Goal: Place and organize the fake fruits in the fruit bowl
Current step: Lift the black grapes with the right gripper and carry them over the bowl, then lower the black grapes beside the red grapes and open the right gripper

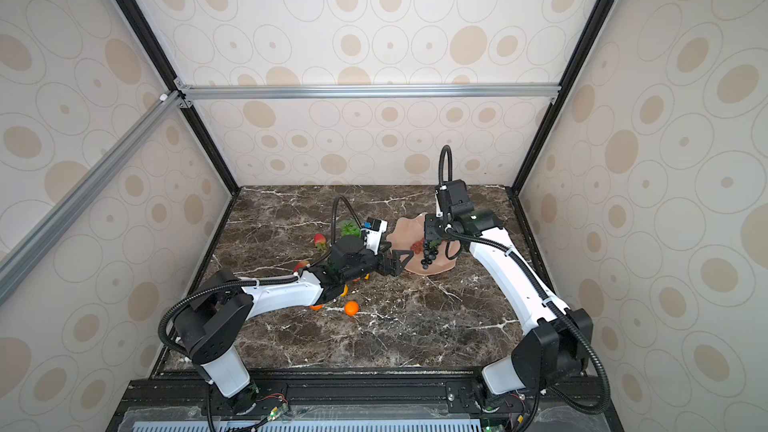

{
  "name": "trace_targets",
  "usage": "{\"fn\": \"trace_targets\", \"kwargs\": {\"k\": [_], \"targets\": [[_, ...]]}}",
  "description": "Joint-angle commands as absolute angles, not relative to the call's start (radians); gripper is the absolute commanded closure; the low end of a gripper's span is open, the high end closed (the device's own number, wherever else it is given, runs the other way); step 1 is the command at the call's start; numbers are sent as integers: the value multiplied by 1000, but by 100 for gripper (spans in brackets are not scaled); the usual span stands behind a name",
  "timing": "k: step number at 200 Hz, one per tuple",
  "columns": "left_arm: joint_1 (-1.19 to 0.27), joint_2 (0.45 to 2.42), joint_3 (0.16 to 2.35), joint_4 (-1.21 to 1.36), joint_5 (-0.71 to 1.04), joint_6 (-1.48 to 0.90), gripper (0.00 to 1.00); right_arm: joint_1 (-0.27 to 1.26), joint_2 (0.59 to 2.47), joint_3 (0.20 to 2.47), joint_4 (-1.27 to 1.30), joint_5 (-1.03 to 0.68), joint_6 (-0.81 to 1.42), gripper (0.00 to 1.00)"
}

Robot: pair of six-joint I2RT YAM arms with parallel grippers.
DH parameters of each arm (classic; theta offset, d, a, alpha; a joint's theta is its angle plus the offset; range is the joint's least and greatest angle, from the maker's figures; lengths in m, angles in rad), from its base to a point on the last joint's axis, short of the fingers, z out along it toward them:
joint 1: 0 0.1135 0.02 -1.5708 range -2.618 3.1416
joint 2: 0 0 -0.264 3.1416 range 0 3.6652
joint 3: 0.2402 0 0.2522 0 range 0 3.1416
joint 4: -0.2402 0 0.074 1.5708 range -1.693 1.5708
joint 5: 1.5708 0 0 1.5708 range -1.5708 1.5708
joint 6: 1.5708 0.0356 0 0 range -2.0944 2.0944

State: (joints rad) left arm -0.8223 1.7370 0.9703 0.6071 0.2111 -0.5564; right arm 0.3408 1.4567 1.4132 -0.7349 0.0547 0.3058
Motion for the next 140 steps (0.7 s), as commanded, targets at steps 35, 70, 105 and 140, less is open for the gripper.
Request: {"fn": "trace_targets", "kwargs": {"k": [35,70,105,140], "targets": [[-831,1769,1033,574,222,-545,2,306,1539,1362,-674,25,312,100],[-837,1785,1050,559,227,-543,2,259,1585,1356,-667,16,290,100],[-840,1812,1079,528,227,-548,2,207,1627,1356,-671,3,277,100],[-845,1825,1098,512,226,-545,2,171,1665,1366,-659,10,263,100]]}}
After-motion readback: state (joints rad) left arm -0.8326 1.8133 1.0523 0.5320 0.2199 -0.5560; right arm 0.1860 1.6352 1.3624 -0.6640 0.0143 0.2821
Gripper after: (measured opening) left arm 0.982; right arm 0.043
